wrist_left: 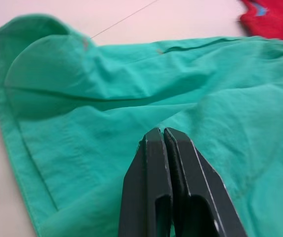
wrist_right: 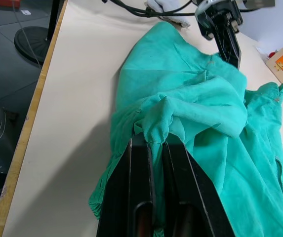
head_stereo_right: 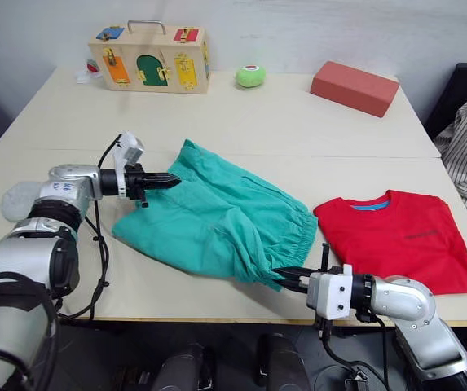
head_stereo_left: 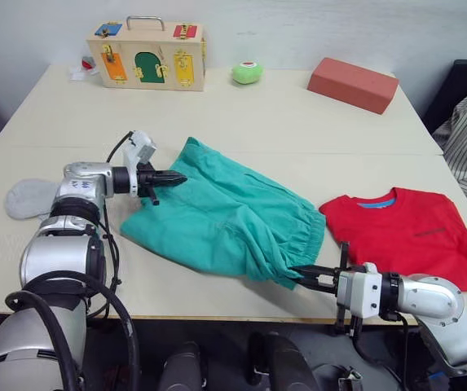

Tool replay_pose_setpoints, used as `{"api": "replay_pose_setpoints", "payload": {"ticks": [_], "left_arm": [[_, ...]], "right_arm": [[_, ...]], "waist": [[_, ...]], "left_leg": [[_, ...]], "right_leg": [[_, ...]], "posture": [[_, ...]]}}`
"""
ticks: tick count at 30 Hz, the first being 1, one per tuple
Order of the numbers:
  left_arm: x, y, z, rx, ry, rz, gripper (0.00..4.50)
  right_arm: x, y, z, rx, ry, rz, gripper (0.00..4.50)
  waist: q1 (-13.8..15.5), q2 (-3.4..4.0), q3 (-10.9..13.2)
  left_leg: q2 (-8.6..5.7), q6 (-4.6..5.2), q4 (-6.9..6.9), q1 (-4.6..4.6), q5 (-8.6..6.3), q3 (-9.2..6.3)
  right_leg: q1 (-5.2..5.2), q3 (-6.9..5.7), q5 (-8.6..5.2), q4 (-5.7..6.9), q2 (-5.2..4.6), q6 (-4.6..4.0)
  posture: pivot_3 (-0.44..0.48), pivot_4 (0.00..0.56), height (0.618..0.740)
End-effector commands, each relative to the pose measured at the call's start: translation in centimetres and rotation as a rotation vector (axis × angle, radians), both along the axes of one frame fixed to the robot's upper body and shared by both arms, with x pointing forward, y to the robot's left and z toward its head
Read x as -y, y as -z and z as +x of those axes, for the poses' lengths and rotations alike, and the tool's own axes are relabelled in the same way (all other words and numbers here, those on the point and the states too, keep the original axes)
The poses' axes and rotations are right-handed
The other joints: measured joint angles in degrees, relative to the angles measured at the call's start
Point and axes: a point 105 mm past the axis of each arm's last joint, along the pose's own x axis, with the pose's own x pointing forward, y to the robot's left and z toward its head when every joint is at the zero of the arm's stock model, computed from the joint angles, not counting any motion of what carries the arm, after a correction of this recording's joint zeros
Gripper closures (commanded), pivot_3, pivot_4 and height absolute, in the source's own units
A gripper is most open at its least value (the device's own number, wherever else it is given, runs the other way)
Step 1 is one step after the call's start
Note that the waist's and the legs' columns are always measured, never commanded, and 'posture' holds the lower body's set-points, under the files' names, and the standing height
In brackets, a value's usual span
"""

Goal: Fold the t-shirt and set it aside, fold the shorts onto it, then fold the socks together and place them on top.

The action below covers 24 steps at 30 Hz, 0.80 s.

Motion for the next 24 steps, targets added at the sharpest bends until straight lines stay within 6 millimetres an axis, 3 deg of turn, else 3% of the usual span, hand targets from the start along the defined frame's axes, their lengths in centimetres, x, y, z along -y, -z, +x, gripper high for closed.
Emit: {"api": "replay_pose_setpoints", "payload": {"ticks": [1, 9, 14, 17, 19, 22, 24], "left_arm": [[-2.1, -2.4, -2.2, 0.102, 0.123, 0.016, 4.45], [-6.7, -0.9, -8.5, 0.107, 0.176, 0.14, 4.45], [-7.7, -0.4, -12.0, 0.1, 0.154, 0.117, 4.45], [-7.5, -0.2, -13.1, 0.096, 0.133, 0.11, 4.45], [-7.2, -0.9, -12.2, 0.139, 0.084, 0.08, 4.45], [-6.1, -4.3, -7.9, 0.29, -0.019, 0.004, 4.45], [-4.9, -6.2, -6.3, 0.346, -0.005, -0.036, 4.45]], "right_arm": [[1.2, -1.4, -0.4, 0.051, 0.017, 0.012, 4.5], [1.9, -0.7, -2.6, 0.067, 0.046, 0.013, 4.5], [1.1, 0.2, -3.9, 0.04, 0.034, 0.015, 4.5], [0.7, 0.2, -4.2, 0.023, 0.044, 0.039, 4.5], [0.6, 0.0, -3.9, 0.02, 0.069, 0.066, 4.5], [1.2, -1.8, -1.9, 0.042, 0.156, 0.167, 4.5], [1.5, -3.1, -0.6, 0.05, 0.224, 0.265, 4.5]], "waist": [[-0.04, 0.0, 0.0], [0.09, 0.0, 0.0], [0.19, 0.0, 0.0], [0.44, 0.0, -0.01], [0.65, 0.0, -0.01], [1.84, -0.03, -0.01], [1.92, -0.11, -0.06]], "left_leg": [[0.01, -0.01, 0.0, 0.03, -0.01, 0.02], [0.05, -0.03, 0.01, 0.07, -0.02, -0.03], [0.07, 0.0, 0.05, 0.08, -0.07, -0.07], [0.05, 0.02, 0.05, 0.1, -0.13, -0.14], [0.05, 0.03, 0.05, 0.1, -0.15, -0.18], [0.02, 0.05, 0.13, 0.07, -0.14, -0.27], [0.08, 0.09, 0.5, -0.12, -0.16, -0.45]], "right_leg": [[0.0, 0.0, 0.0, 0.01, 0.01, -0.01], [0.02, 0.25, -0.03, 0.11, -0.08, -0.06], [0.03, 0.29, -0.06, 0.14, -0.14, -0.09], [0.05, 0.3, -0.06, 0.15, -0.15, -0.11], [0.06, 0.3, -0.07, 0.16, -0.15, -0.11], [0.1, 0.28, -0.06, 0.19, -0.14, -0.12], [0.11, 0.09, 0.02, 0.24, -0.08, -0.17]], "posture": [[0.0, 0.15, 0.74], [0.0, 0.15, 0.74], [0.0, 0.15, 0.74], [0.0, 0.15, 0.74], [0.0, 0.15, 0.74], [0.0, 0.15, 0.74], [0.0, 0.15, 0.74]]}}
